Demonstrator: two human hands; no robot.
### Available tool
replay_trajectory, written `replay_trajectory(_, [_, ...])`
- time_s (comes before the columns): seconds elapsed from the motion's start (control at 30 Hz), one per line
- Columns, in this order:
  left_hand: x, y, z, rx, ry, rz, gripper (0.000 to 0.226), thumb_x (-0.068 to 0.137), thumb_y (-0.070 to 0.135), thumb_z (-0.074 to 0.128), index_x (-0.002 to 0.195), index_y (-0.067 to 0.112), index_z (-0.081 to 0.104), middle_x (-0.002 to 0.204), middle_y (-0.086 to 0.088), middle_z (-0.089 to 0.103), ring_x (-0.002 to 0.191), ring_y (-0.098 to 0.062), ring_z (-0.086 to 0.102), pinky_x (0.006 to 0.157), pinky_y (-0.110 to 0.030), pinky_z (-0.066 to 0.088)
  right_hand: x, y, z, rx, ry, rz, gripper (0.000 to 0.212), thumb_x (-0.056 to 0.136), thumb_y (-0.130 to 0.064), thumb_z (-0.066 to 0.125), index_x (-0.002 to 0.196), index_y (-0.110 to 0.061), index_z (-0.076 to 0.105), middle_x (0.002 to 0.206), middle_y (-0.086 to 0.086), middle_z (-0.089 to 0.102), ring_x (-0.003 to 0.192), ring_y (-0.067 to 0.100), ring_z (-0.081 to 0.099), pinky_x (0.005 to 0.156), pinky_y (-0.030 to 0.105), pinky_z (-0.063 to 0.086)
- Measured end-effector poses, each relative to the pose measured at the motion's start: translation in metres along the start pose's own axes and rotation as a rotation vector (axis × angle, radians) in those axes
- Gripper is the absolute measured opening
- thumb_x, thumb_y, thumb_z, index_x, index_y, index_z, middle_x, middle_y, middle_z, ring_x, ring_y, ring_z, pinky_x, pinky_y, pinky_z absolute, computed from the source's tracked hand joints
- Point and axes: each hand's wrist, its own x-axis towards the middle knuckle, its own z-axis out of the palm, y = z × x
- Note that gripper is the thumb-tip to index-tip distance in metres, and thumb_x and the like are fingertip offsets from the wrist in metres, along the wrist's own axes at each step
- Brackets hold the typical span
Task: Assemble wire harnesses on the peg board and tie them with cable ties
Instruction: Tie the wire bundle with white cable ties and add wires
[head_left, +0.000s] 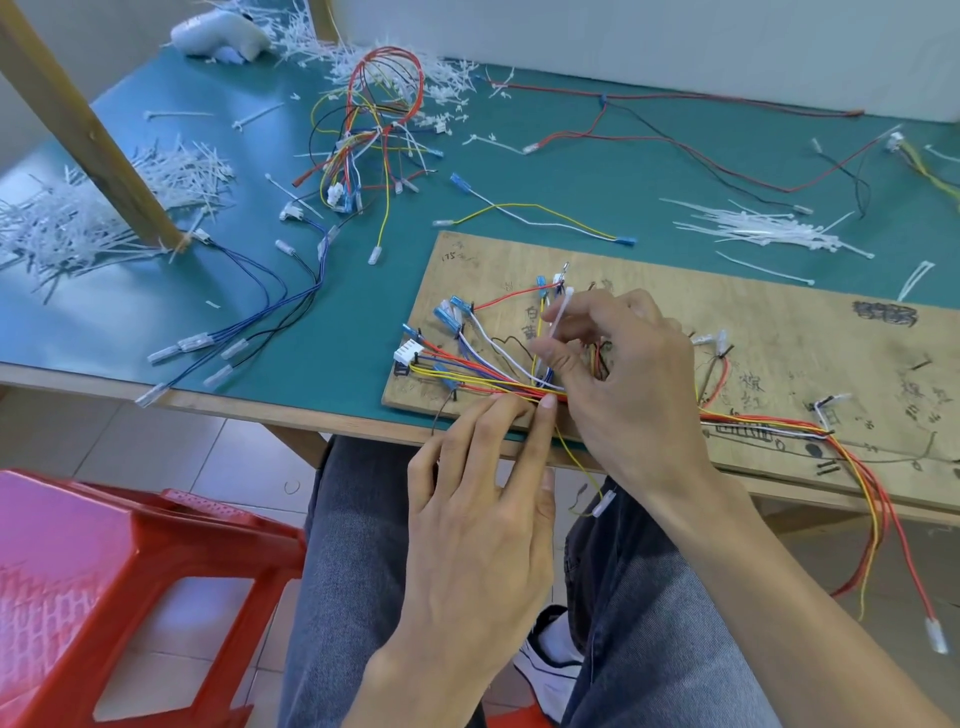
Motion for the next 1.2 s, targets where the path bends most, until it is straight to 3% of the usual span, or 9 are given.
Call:
replay_trajectory(0.13, [-0.001, 0.0, 0.0, -0.011, -0.006, -0.005, 0.053, 0.107, 0.03, 0.046, 0.16, 0.027, 0.041, 0.155, 0.003, 0.039, 0.149, -0.021, 0.032, 0.116, -0.039, 0.025, 0.0, 0.0, 0.001, -0.01, 0.007, -0.004, 0.015, 0.093, -0.024, 0.08, 0.106, -0.025, 0.074, 0.084, -0.033, 0.054, 0.093, 0.02, 0.063, 0.094, 0.041, 0.041])
replay_trajectory(0.3, [-0.002, -0.001, 0.0, -0.022, -0.024, -0.024, 0.054, 0.107, 0.032, 0.047, 0.16, 0.03, 0.04, 0.157, -0.002, 0.038, 0.15, -0.026, 0.031, 0.115, -0.04, 0.026, 0.001, 0.0, 0.003, -0.016, -0.036, 0.008, 0.005, 0.095, -0.022, 0.076, 0.096, -0.022, 0.072, 0.081, -0.036, 0.053, 0.087, 0.012, 0.056, 0.091, 0.038, 0.041])
replay_trajectory(0.5, [-0.002, -0.001, 0.0, -0.018, -0.012, -0.011, 0.054, 0.107, 0.031, 0.047, 0.16, 0.029, 0.04, 0.157, 0.0, 0.038, 0.151, -0.024, 0.031, 0.109, -0.041, 0.032, 0.0, 0.002, -0.002, 0.047, -0.048, 0.041, 0.013, 0.088, -0.025, 0.084, 0.097, -0.023, 0.075, 0.081, -0.029, 0.054, 0.091, 0.018, 0.065, 0.091, 0.052, 0.051])
replay_trajectory(0.6, [0.001, -0.002, -0.003, -0.002, -0.013, 0.007, 0.053, 0.106, 0.031, 0.049, 0.159, 0.028, 0.043, 0.156, 0.004, 0.04, 0.15, -0.022, 0.033, 0.103, -0.041, 0.035, -0.001, 0.004, -0.003, 0.08, -0.042, 0.059, 0.013, 0.086, -0.027, 0.085, 0.096, -0.025, 0.077, 0.088, -0.032, 0.058, 0.092, 0.02, 0.066, 0.091, 0.051, 0.052])
replay_trajectory(0.67, [0.003, -0.004, -0.005, 0.006, -0.013, 0.017, 0.051, 0.106, 0.032, 0.049, 0.157, 0.028, 0.046, 0.155, 0.006, 0.042, 0.147, -0.022, 0.035, 0.101, -0.04, 0.035, -0.001, 0.006, -0.002, 0.05, -0.015, 0.045, 0.009, 0.089, -0.027, 0.083, 0.097, -0.024, 0.079, 0.082, -0.021, 0.055, 0.088, 0.019, 0.062, 0.087, 0.049, 0.052])
replay_trajectory(0.73, [0.007, -0.007, -0.007, 0.007, -0.011, 0.027, 0.049, 0.106, 0.032, 0.049, 0.155, 0.028, 0.049, 0.153, 0.009, 0.043, 0.143, -0.022, 0.038, 0.098, -0.04, 0.037, 0.0, 0.006, -0.001, 0.02, 0.006, 0.021, 0.007, 0.094, -0.025, 0.079, 0.097, -0.02, 0.08, 0.082, -0.021, 0.054, 0.088, 0.021, 0.058, 0.083, 0.046, 0.05])
replay_trajectory(0.87, [0.013, -0.012, -0.011, -0.008, -0.002, 0.059, 0.045, 0.108, 0.033, 0.047, 0.151, 0.027, 0.053, 0.149, 0.01, 0.045, 0.136, -0.022, 0.042, 0.096, -0.04, 0.039, 0.0, 0.008, -0.001, -0.013, 0.004, -0.02, 0.013, 0.097, -0.025, 0.076, 0.091, -0.014, 0.079, 0.085, -0.007, 0.07, 0.092, 0.026, 0.054, 0.081, 0.039, 0.047])
replay_trajectory(1.07, [0.016, -0.016, -0.012, -0.024, 0.0, 0.093, 0.042, 0.109, 0.031, 0.046, 0.149, 0.025, 0.056, 0.153, 0.009, 0.044, 0.137, -0.024, 0.042, 0.099, -0.04, 0.04, 0.001, 0.01, 0.001, -0.003, -0.034, -0.017, 0.013, 0.098, -0.027, 0.075, 0.087, -0.019, 0.078, 0.074, -0.015, 0.061, 0.083, 0.019, 0.051, 0.074, 0.028, 0.041])
replay_trajectory(1.2, [0.014, -0.016, -0.012, -0.063, 0.019, 0.091, 0.043, 0.11, 0.03, 0.046, 0.152, 0.026, 0.053, 0.148, 0.011, 0.05, 0.136, -0.022, 0.043, 0.1, -0.043, 0.042, 0.002, 0.01, -0.001, 0.077, -0.037, 0.072, 0.012, 0.095, -0.024, 0.078, 0.107, -0.024, 0.08, 0.085, -0.009, 0.062, 0.077, 0.009, 0.061, 0.071, 0.011, 0.042])
